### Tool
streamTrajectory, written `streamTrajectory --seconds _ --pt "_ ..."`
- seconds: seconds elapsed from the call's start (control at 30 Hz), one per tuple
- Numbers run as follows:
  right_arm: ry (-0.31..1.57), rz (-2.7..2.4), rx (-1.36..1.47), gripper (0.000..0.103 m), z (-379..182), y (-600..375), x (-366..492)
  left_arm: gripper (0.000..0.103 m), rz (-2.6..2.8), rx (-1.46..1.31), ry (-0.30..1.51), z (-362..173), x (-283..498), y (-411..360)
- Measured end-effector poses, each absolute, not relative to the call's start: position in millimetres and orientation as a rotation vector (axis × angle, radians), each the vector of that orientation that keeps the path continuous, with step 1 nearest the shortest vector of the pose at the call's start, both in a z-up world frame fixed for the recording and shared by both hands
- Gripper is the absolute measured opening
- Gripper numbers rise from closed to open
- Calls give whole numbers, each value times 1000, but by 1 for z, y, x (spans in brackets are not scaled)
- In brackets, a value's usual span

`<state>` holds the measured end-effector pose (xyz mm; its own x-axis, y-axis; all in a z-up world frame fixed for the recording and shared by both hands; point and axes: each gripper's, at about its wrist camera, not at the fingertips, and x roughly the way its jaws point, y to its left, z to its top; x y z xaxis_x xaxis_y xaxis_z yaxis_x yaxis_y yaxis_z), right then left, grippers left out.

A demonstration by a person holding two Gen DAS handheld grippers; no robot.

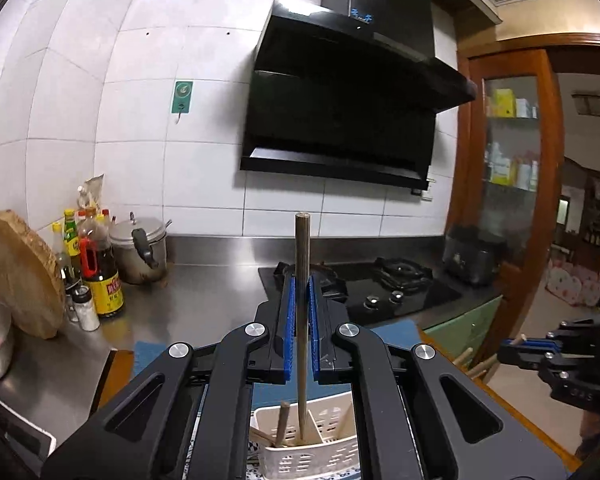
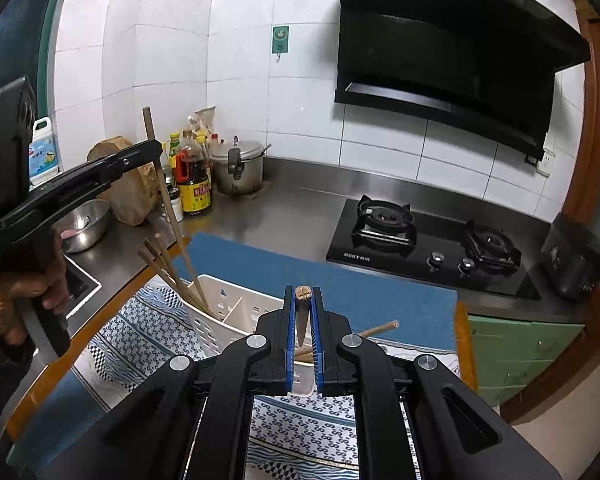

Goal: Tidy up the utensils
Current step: 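Lift both chopsticks and carry them over the white caddy, then open both grippers to drop the chopsticks into the caddy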

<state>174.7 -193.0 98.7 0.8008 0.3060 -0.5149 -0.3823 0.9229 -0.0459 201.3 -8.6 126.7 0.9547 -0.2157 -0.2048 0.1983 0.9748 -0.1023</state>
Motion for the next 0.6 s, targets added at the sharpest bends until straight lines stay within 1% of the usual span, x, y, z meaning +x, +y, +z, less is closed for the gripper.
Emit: streamTrajectory --seconds 0.2,0.23,0.3,0.4,0.47,0.5,0.6 --pt "554 372 -141 7 88 -192 181 6 -210 -77 280 107 215 -6" --pt "556 372 -140 7 86 -191 181 8 -213 -78 287 105 215 -6" --pt "563 373 -132 7 83 -191 182 8 -213 -72 303 102 216 -6" --pt "563 366 -122 7 79 -194 181 14 -211 -61 312 99 213 -5" --pt "557 361 -115 10 79 -196 178 30 -203 -56 311 101 208 -5" --pt "554 359 -113 13 80 -197 177 32 -199 -53 304 102 204 -3" --pt "543 363 -99 14 81 -201 168 39 -194 -46 298 107 192 0"
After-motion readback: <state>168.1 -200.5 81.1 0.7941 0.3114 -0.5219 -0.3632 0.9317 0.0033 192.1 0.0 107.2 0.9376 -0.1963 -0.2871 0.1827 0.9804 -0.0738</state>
